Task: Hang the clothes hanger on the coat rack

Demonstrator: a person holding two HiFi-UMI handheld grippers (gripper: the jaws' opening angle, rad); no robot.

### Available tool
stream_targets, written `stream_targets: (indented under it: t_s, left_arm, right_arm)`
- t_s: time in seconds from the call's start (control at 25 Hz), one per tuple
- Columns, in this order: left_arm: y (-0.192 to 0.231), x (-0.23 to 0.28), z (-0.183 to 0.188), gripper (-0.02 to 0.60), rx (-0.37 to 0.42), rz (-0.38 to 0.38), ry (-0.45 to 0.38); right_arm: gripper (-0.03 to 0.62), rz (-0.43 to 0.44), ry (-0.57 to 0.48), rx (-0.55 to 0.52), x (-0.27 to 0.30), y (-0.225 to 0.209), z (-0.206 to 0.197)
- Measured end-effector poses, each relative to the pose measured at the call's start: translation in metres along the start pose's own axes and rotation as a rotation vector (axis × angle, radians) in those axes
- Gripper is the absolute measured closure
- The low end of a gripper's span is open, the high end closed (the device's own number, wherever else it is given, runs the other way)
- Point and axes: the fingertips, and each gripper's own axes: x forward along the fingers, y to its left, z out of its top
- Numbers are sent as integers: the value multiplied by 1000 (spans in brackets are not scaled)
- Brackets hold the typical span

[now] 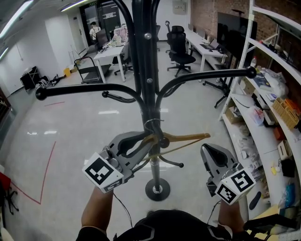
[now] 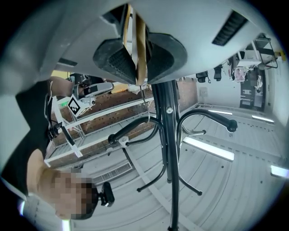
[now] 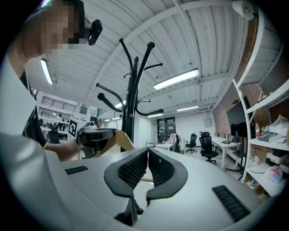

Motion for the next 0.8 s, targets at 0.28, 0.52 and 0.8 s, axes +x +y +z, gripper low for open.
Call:
stream_targets:
  t_s: [0.28, 0.52, 0.8]
  left_arm:
    - [-1, -7, 3, 498, 18, 14, 0]
    - [9, -22, 20, 499, -45, 56, -74]
    - [15, -53, 20, 499, -26, 153, -80]
  right_arm:
    - [586, 6, 6, 2, -3, 6, -3]
    - [586, 7, 3, -1, -5, 9, 0]
    - [586, 16, -1, -1, -2, 18, 2]
